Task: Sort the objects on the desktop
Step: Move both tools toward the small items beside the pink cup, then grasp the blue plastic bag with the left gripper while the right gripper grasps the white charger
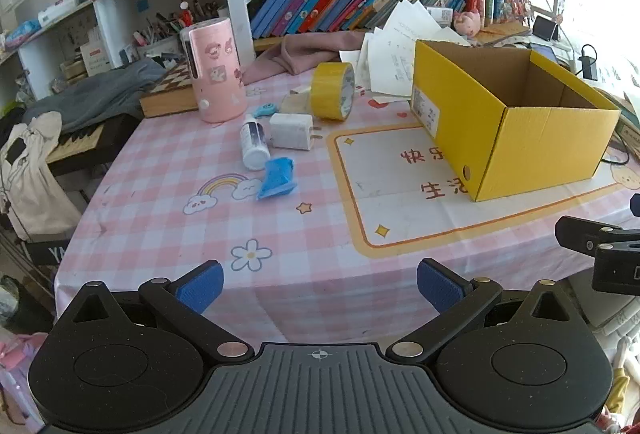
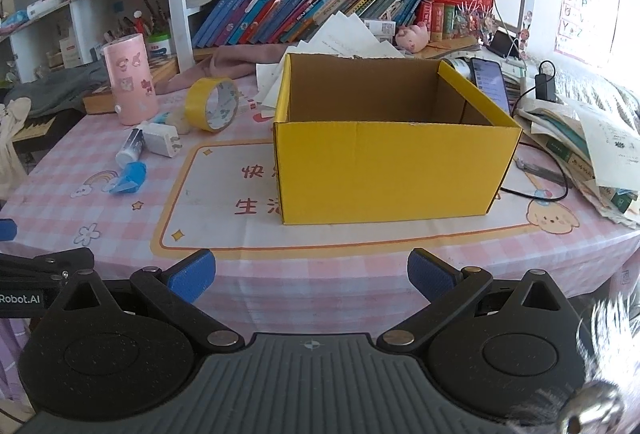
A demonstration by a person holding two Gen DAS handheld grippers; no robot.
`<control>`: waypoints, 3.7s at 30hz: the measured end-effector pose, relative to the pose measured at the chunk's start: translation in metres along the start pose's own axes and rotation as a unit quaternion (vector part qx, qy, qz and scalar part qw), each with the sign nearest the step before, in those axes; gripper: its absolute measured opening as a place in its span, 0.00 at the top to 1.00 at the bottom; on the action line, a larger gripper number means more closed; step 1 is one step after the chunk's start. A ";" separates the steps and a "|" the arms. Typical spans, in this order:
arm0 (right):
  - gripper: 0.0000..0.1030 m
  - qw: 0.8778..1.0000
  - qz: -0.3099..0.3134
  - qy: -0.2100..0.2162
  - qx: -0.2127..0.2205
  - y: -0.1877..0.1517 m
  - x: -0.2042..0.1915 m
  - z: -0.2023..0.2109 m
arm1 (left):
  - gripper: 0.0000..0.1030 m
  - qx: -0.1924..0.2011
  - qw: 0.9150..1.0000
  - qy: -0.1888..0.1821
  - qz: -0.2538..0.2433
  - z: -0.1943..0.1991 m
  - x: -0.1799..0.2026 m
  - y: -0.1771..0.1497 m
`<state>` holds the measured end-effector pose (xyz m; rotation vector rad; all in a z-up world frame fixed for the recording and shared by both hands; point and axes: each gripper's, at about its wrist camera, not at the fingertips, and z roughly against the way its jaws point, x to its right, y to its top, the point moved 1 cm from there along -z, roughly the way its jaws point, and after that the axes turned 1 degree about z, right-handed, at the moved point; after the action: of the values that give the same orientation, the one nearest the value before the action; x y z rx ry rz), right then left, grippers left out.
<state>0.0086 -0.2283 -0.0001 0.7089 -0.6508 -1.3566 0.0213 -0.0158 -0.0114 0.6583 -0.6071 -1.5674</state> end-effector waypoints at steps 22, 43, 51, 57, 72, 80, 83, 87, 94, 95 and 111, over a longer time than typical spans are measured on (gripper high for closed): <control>0.00 0.999 0.030 0.027 0.008 0.000 -0.013 0.003 | 0.00 0.000 1.000 -0.008 0.016 -0.001 -0.006 0.000; 0.00 0.999 0.020 0.025 -0.002 0.000 -0.010 -0.001 | 0.00 -0.001 1.000 -0.016 0.018 -0.004 -0.008 0.002; 0.00 1.000 0.019 0.020 0.000 0.001 -0.009 -0.001 | 0.00 -0.003 1.000 -0.016 0.021 -0.006 -0.010 0.002; 0.00 1.000 0.014 0.015 0.001 0.001 -0.006 0.002 | 0.00 -0.003 0.999 -0.031 0.019 -0.006 -0.009 0.002; 0.02 0.999 0.031 0.032 0.002 0.006 -0.021 0.006 | 0.00 0.009 0.998 -0.031 0.046 0.002 -0.023 0.002; 0.07 0.998 0.046 0.050 -0.011 0.010 -0.030 0.001 | 0.00 0.013 0.997 -0.038 0.060 0.004 -0.030 -0.002; 0.09 0.997 0.050 0.064 -0.014 0.012 -0.037 -0.004 | 0.00 0.015 0.997 -0.029 0.065 0.006 -0.036 -0.004; 0.15 0.994 0.066 0.090 -0.014 0.016 -0.049 -0.011 | 0.00 0.011 0.997 -0.013 0.074 0.004 -0.045 -0.006; 0.21 0.986 0.074 0.147 -0.014 0.027 -0.067 -0.026 | 0.01 0.013 0.996 0.003 0.085 0.000 -0.059 -0.005; 0.21 0.985 0.076 0.153 -0.012 0.030 -0.070 -0.029 | 0.01 0.011 0.996 0.003 0.088 -0.002 -0.061 -0.004; 0.24 0.976 0.093 0.194 -0.029 0.088 -0.086 -0.106 | 0.04 -0.020 0.995 0.016 0.094 -0.068 -0.066 0.030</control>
<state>0.1368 -0.1277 -0.0005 0.8168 -0.3528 -1.0225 0.0957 0.0470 -0.0334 0.5768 -0.5949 -1.3876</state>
